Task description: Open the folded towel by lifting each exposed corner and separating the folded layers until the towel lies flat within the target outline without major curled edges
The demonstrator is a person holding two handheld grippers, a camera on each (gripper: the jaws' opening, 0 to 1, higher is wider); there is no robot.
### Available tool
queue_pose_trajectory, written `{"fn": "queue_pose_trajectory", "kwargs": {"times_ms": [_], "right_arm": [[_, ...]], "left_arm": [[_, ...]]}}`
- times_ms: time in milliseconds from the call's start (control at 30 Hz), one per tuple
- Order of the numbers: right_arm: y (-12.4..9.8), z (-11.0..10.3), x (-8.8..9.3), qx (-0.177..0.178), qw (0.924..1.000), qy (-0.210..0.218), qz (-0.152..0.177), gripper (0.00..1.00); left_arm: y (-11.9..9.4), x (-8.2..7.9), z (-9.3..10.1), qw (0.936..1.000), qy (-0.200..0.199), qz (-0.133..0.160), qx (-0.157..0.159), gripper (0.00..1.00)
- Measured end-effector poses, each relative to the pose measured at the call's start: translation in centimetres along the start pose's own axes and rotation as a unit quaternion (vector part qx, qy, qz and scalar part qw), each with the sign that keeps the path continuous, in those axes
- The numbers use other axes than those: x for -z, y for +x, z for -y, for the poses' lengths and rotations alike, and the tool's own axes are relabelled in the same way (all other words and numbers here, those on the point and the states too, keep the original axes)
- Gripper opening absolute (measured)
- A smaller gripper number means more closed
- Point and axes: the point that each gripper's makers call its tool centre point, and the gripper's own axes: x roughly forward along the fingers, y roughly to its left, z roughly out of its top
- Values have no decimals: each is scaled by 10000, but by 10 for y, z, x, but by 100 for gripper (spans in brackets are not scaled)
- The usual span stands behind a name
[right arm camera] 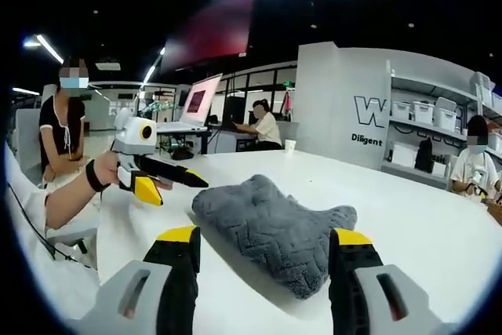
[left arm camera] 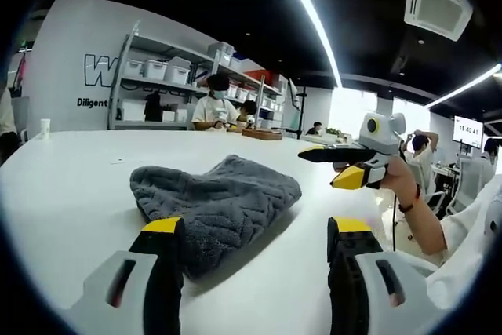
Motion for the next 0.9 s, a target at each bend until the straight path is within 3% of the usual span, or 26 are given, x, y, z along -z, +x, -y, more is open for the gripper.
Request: {"fn": "queue_pose_trajectory", "kwargs": {"times_ms": [900], "right_arm": [[7, 14, 11, 53, 9998, 151, -146, 64]], "left_arm": [[4, 4, -2, 9999, -94, 42, -111, 70]]}}
